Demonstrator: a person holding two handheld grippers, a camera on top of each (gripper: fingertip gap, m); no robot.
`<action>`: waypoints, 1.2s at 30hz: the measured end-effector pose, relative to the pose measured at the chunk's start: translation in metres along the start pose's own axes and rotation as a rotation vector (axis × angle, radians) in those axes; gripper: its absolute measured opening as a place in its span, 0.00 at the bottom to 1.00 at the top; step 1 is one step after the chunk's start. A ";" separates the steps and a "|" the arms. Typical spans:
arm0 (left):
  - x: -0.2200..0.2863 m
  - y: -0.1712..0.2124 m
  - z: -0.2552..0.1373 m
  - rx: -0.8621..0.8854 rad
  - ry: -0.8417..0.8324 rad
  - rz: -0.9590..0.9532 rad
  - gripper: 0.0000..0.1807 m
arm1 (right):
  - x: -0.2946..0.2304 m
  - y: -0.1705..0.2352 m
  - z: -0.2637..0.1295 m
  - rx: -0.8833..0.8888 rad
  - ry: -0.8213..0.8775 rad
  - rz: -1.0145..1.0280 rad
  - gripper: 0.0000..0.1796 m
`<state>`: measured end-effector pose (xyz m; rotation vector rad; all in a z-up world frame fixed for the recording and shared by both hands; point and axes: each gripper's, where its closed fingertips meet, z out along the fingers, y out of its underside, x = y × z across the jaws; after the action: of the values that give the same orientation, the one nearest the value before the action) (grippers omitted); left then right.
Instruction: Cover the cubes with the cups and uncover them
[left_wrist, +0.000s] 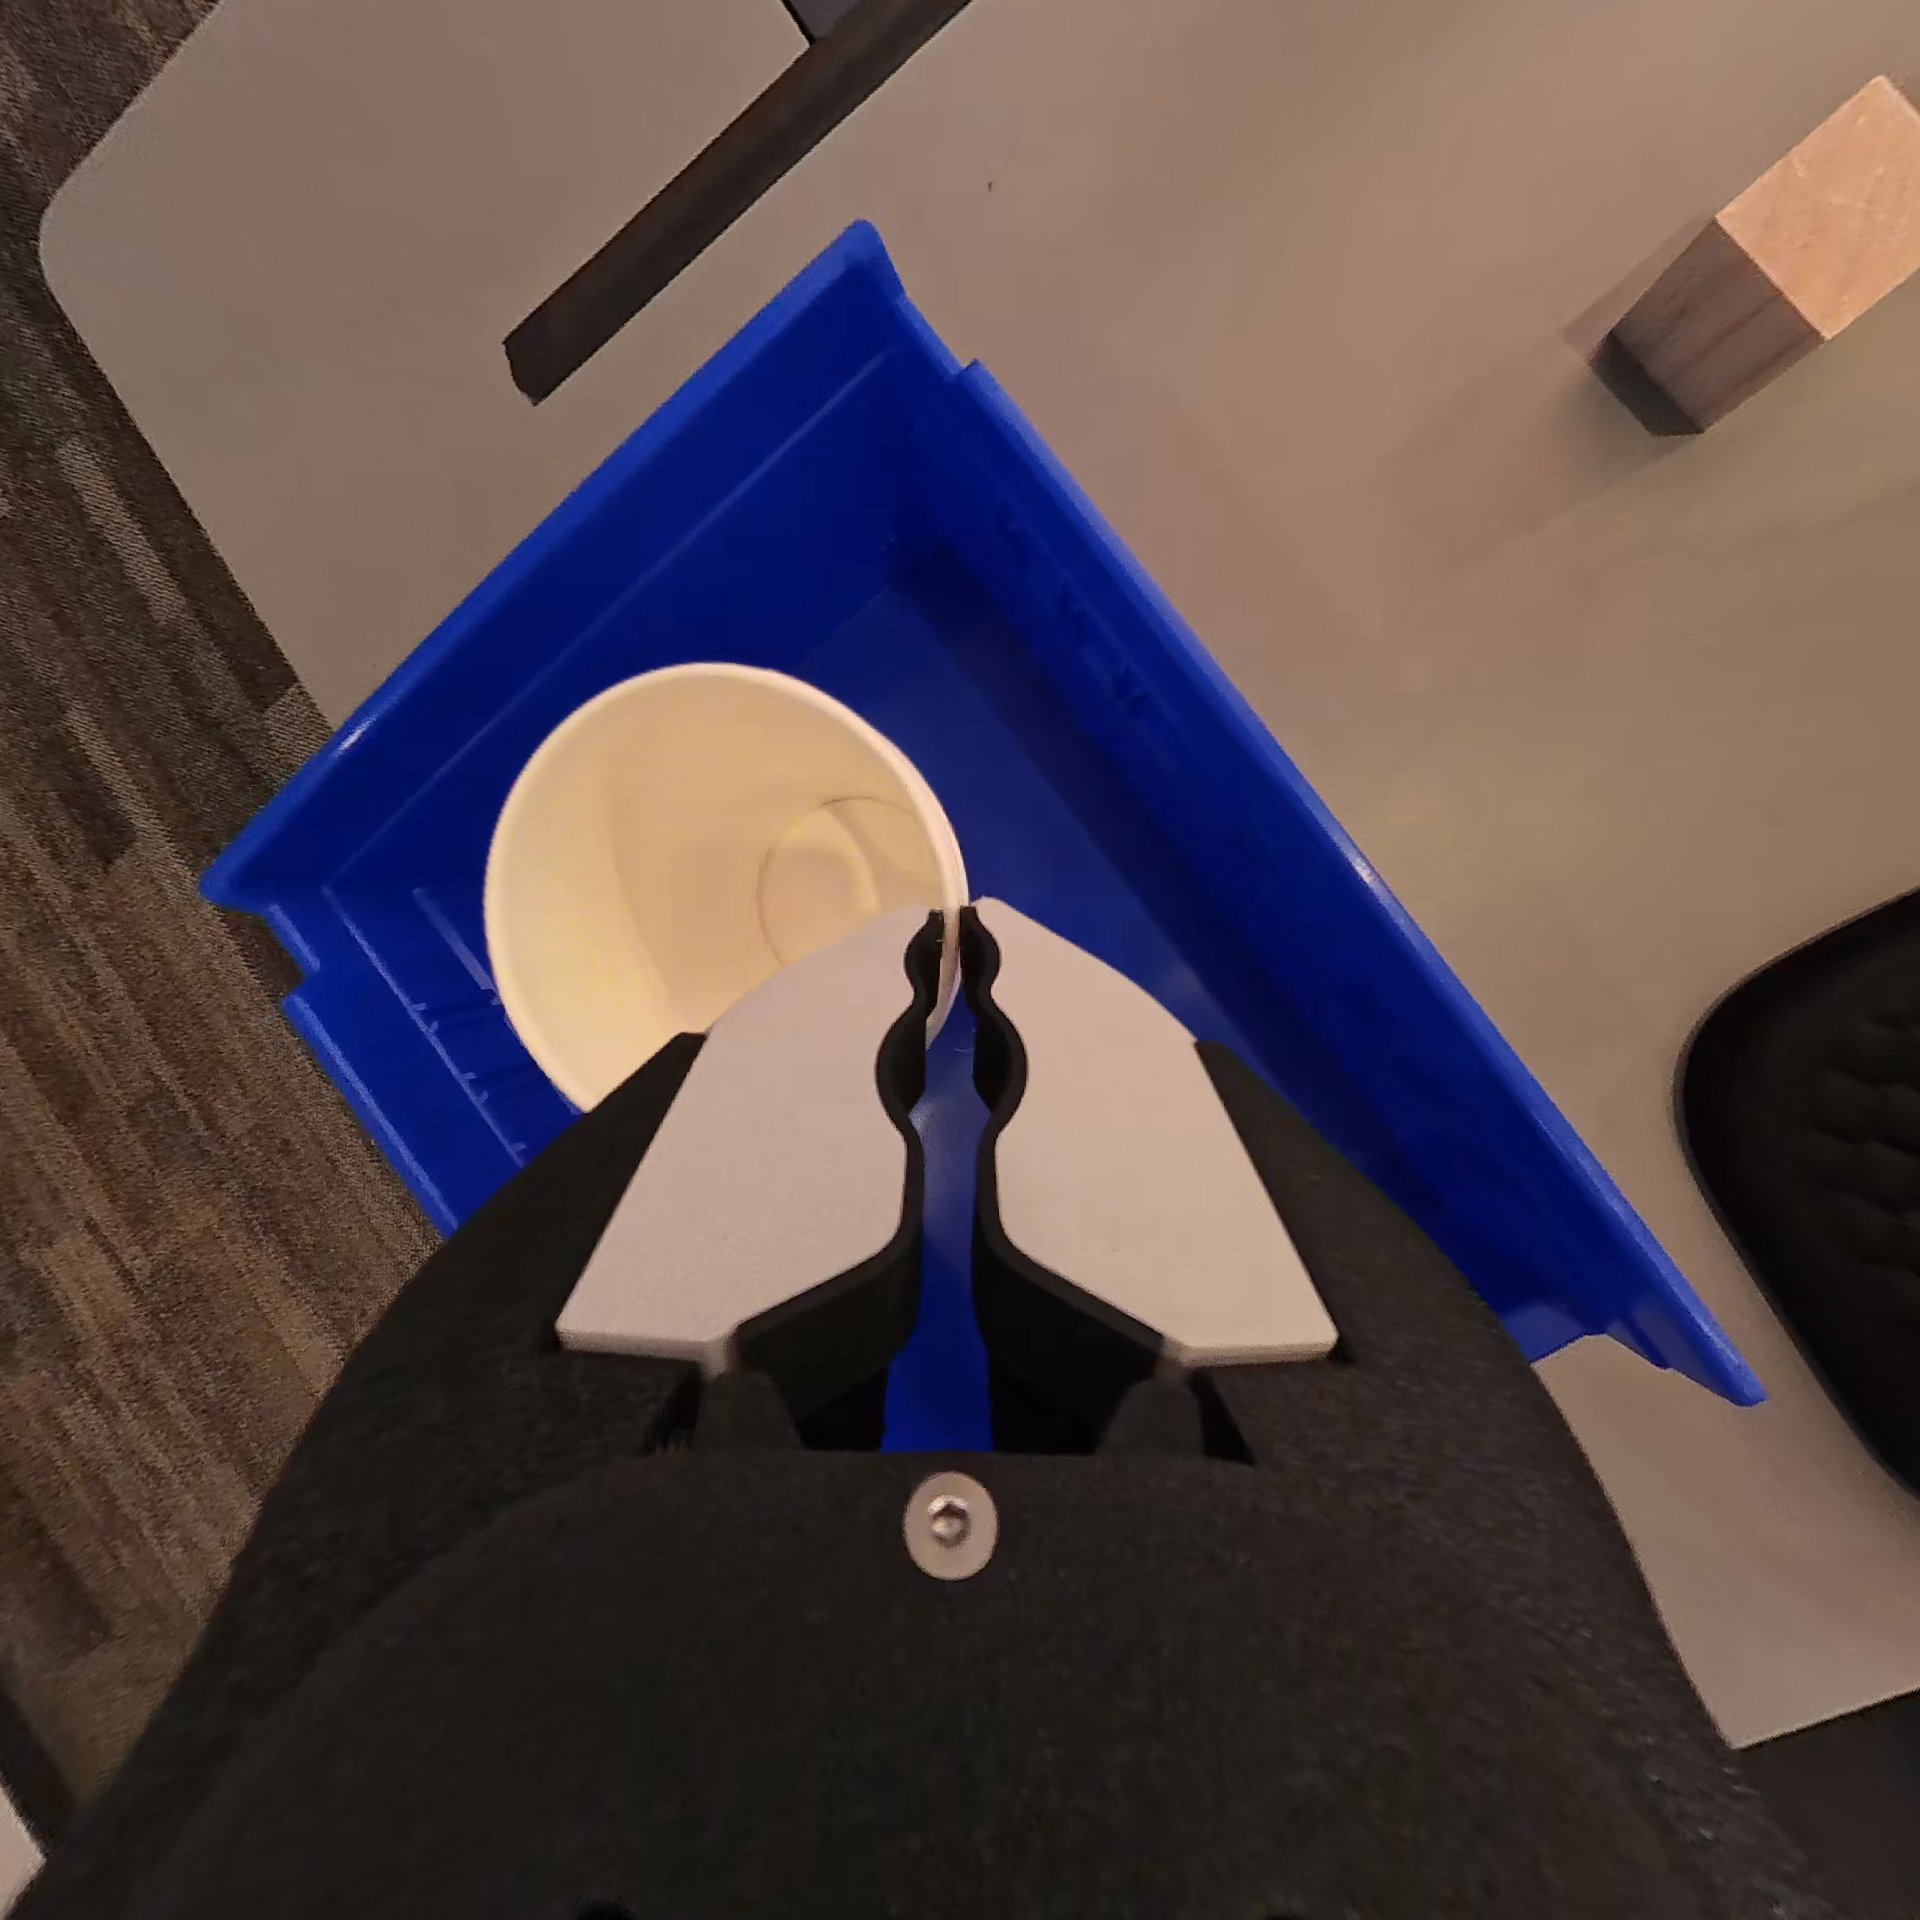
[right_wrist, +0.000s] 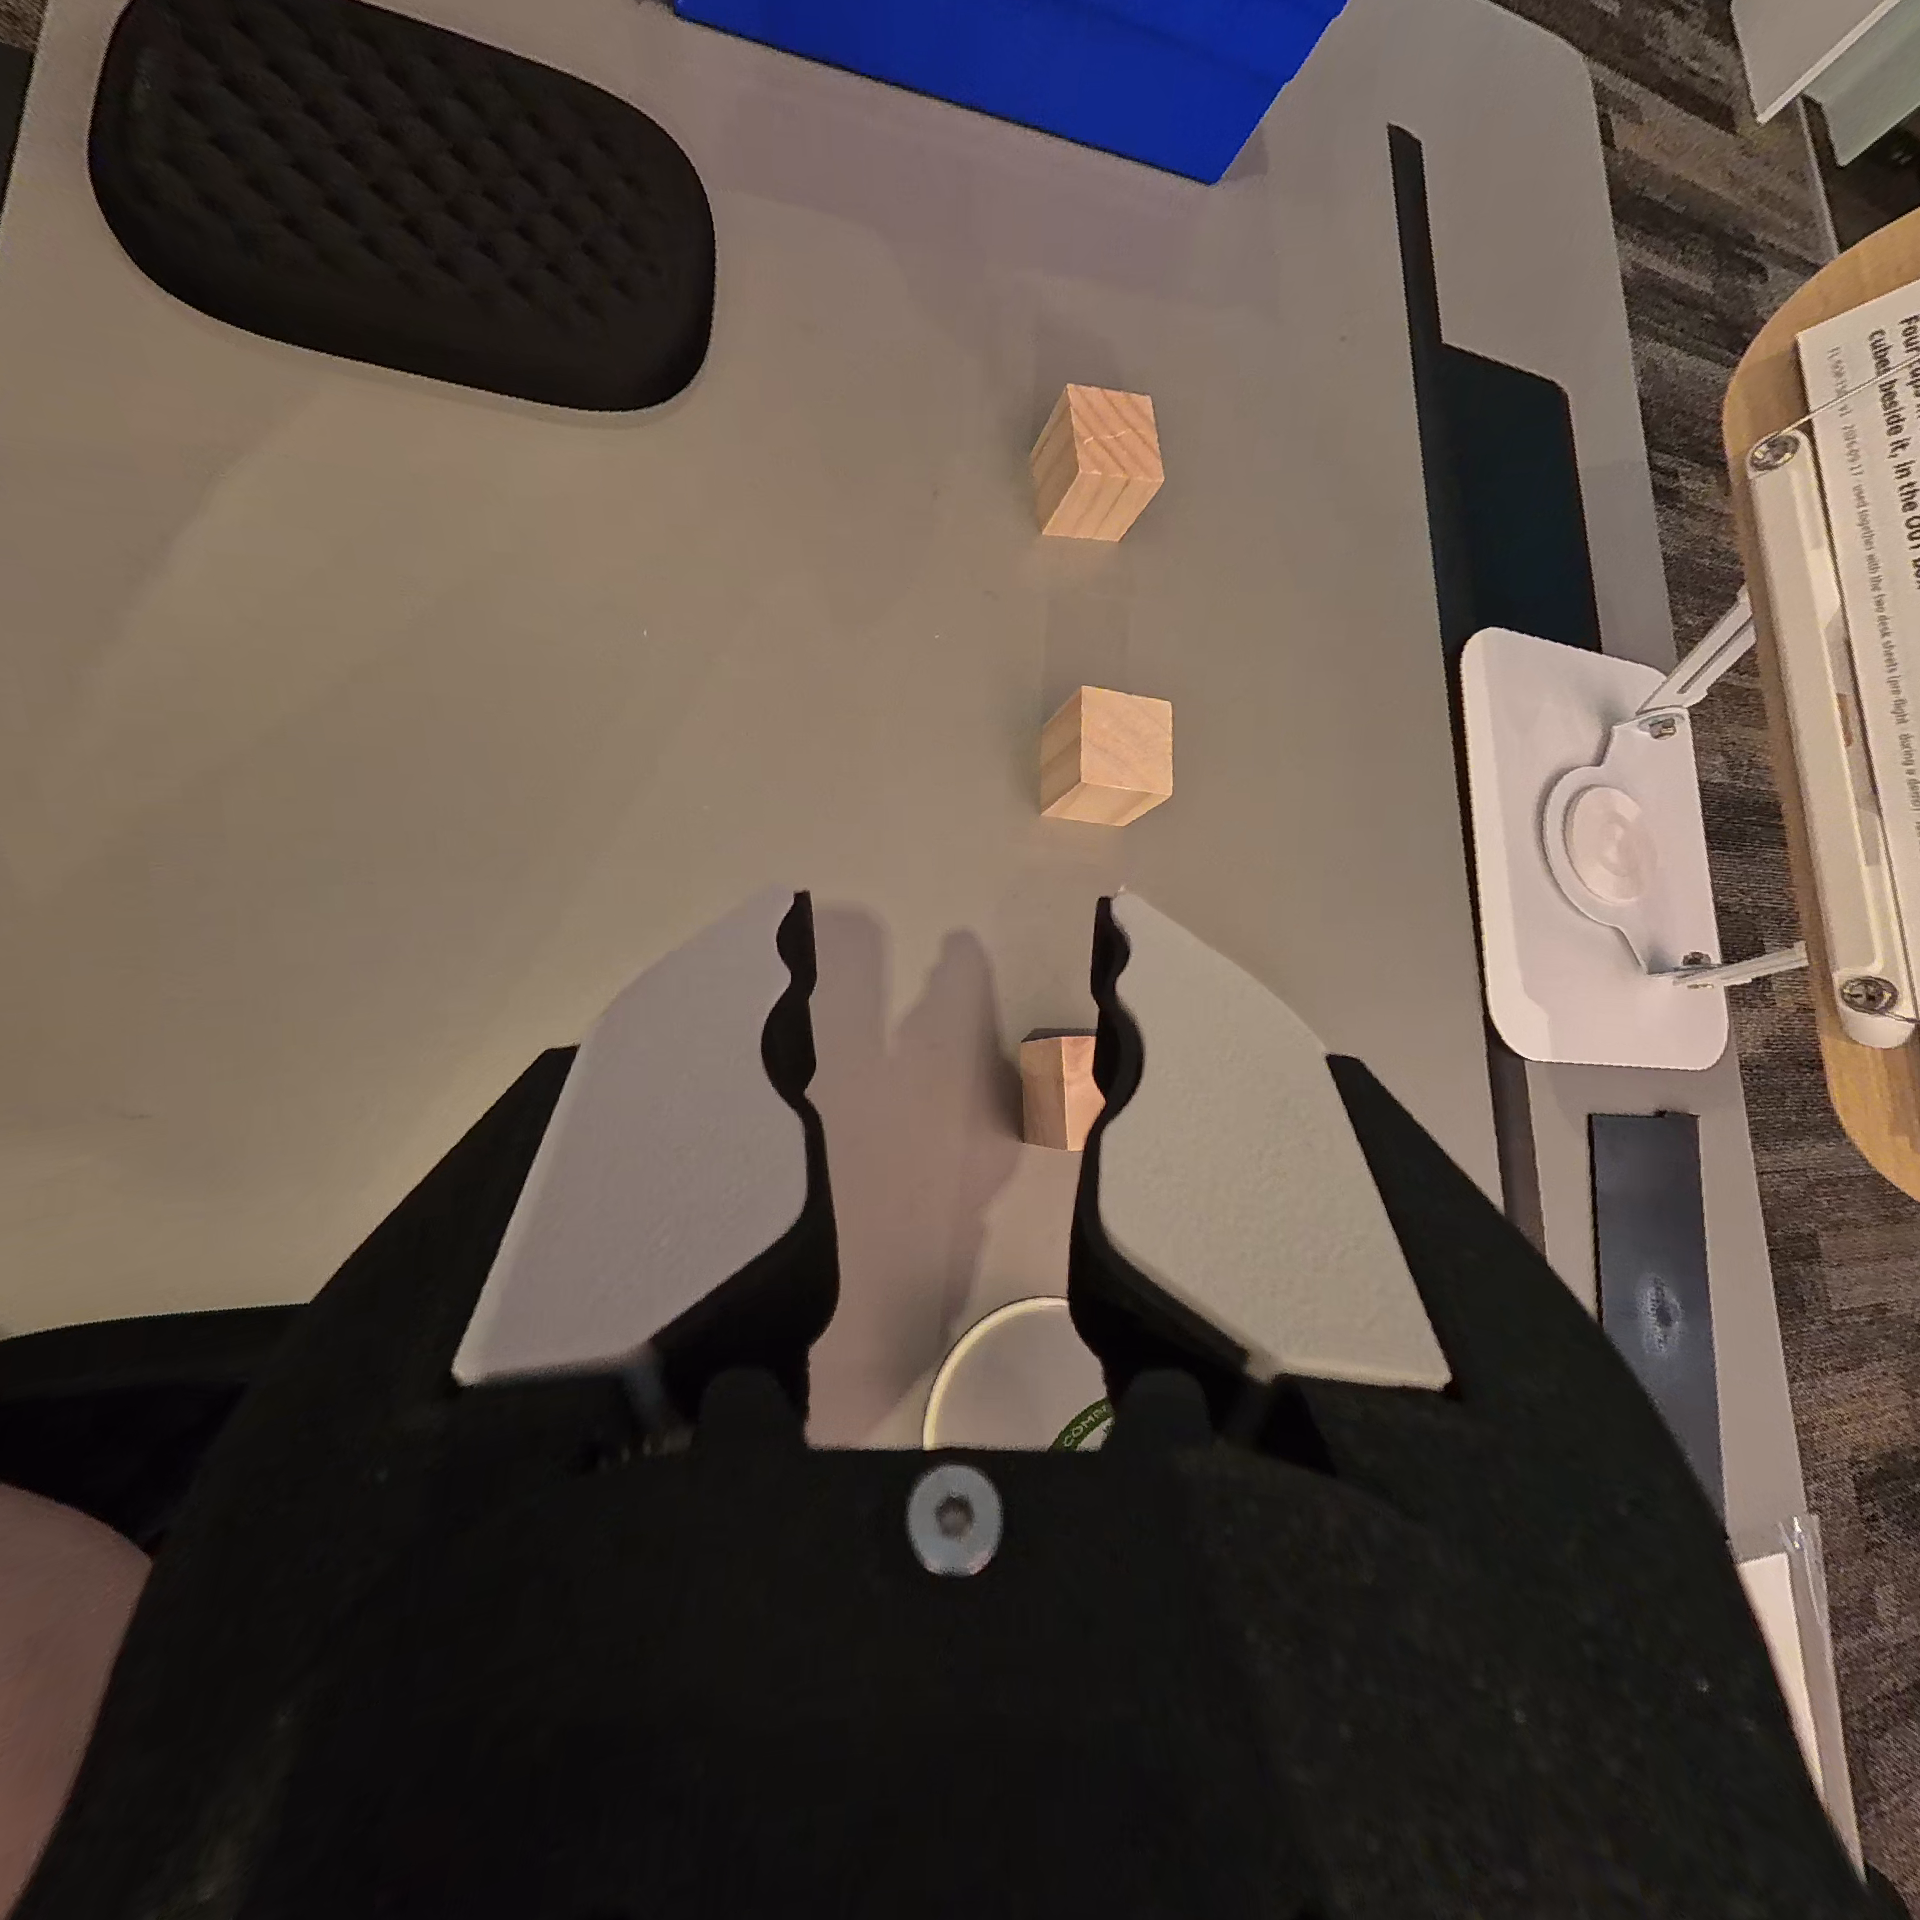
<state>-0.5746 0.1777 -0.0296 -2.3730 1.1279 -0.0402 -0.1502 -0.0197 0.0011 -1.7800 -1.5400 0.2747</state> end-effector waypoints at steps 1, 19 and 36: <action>0.000 0.000 -0.001 0.002 0.001 -0.004 0.01 | 0.000 0.000 0.000 -0.003 -0.002 0.001 0.28; 0.005 -0.006 -0.010 0.033 0.052 -0.035 0.01 | -0.002 0.006 0.004 -0.038 -0.018 0.005 0.27; 0.023 -0.002 -0.001 -0.017 0.171 -0.104 0.02 | -0.003 0.011 0.008 -0.066 -0.030 0.009 0.25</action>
<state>-0.5586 0.1612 -0.0318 -2.4799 1.0833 -0.2754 -0.1473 -0.0195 -0.0127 -1.8421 -1.5786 0.2586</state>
